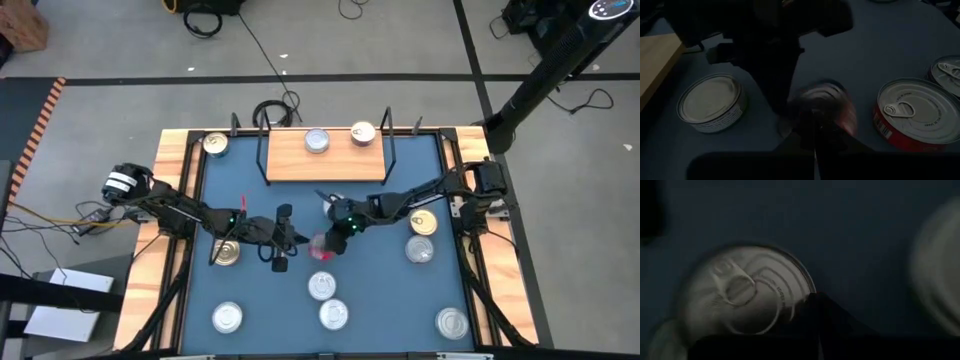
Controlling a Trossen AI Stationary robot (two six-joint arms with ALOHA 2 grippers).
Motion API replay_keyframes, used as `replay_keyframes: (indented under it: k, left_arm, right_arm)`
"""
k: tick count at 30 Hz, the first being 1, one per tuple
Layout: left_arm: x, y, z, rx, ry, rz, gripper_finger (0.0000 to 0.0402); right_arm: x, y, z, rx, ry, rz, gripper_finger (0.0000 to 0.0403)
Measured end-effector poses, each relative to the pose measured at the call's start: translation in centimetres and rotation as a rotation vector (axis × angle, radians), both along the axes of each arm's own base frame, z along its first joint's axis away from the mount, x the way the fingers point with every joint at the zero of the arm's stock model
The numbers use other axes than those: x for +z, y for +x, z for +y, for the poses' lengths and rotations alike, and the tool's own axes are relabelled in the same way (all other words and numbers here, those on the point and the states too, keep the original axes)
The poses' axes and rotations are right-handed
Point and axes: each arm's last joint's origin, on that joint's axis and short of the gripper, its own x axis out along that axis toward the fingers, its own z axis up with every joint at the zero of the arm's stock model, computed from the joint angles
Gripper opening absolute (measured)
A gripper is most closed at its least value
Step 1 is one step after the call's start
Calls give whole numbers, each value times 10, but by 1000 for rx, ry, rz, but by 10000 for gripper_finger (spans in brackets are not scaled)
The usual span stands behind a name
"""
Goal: Stack canned seafood by type on shelf
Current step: Put the red tuna can on the shelf
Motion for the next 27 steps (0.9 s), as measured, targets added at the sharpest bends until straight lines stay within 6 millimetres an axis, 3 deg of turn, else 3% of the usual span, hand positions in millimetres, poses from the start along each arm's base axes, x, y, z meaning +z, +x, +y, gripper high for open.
replay_keyframes:
  k: [12,20,27]
  left_arm:
    - [1,0,1,20,14,-9,2]
    - [-1,0,2,49,38,6,8]
    - [-14,-5,24,202,45,153,3]
  right_arm:
    - [-4,-2,-3,30,-27,27,8]
    - [-5,-3,-3,67,-49,31,38]
    - [-5,-4,-4,62,-69,39,62]
